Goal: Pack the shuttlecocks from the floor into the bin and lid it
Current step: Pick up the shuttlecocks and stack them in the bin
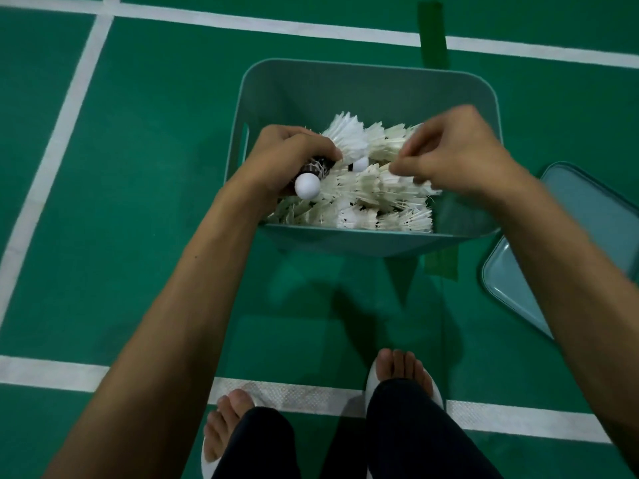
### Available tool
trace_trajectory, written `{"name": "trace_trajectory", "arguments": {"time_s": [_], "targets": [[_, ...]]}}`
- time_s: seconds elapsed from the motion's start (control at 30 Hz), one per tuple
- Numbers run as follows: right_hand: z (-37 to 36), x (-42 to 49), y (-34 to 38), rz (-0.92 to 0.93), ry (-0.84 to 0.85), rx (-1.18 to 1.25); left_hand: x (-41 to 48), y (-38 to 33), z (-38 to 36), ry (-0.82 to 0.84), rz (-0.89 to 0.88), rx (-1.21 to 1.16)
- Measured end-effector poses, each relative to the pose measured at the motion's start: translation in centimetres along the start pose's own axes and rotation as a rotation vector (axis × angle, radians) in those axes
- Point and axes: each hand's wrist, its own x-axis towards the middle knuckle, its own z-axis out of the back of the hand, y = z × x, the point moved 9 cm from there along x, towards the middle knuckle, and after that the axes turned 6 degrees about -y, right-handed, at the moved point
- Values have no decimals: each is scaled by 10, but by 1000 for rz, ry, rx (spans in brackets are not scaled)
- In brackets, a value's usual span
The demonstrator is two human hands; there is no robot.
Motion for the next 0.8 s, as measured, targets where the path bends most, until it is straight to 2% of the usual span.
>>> {"name": "trace_trajectory", "arguments": {"time_s": [0.03,0.13,0.3,0.43,0.57,0.7,0.8], "targets": [[8,-2,11,104,-43,-2,-3,-3,-4,47,-13,29],[3,-15,41,373,35,23,-11,-5,-19,179,-26,64],[6,-17,40,427,-23,118,-15,0,-24,199,-20,64],[-5,-23,46,508,32,91,-14,-3,-27,238,-10,61],[-5,-21,44,499,28,52,-12,-2,-28,235,28,108],[-6,-15,36,349,38,327,-15,-5,-31,266,1,56],[6,-14,22,181,24,512,-12,-5,-20,215,4,-48]]}}
